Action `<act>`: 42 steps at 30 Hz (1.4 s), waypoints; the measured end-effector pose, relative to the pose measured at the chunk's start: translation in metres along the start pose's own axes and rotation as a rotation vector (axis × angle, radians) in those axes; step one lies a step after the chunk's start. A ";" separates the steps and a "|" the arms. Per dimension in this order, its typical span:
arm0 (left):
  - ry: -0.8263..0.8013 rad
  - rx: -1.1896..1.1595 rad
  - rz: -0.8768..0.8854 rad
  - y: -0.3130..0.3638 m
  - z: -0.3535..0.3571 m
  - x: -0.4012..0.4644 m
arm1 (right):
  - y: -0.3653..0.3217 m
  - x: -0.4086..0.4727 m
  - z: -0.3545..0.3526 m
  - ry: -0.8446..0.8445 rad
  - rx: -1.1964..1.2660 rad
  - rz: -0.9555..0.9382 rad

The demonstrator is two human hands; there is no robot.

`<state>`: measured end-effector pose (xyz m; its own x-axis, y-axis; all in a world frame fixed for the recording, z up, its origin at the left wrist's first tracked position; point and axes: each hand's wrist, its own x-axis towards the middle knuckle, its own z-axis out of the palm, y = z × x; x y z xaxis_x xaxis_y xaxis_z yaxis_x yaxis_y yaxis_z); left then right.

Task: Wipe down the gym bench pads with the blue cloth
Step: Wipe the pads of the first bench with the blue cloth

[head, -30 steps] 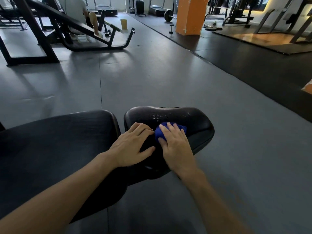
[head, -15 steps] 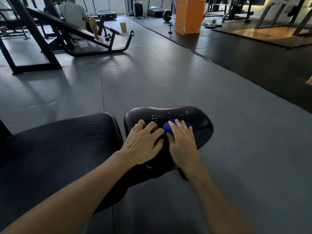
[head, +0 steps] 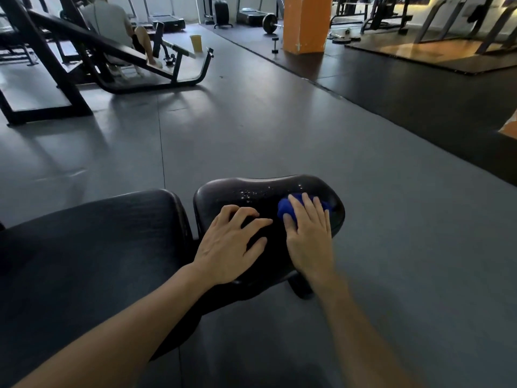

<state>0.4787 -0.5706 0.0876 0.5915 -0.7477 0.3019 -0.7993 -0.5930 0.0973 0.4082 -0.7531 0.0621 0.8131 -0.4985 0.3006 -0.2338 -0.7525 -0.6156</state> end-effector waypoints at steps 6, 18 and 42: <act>-0.006 0.004 -0.002 -0.001 0.004 0.000 | 0.011 -0.038 -0.002 0.040 0.069 0.062; -0.030 -0.005 -0.011 0.003 0.000 0.001 | 0.003 -0.018 -0.012 -0.039 -0.011 0.084; -0.078 -0.178 -0.082 -0.066 -0.022 -0.026 | -0.047 0.083 0.015 -0.316 -0.186 -0.105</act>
<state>0.5141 -0.5052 0.0938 0.6561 -0.7242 0.2126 -0.7504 -0.5956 0.2867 0.4950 -0.7528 0.1050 0.9554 -0.2789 0.0974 -0.2095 -0.8721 -0.4423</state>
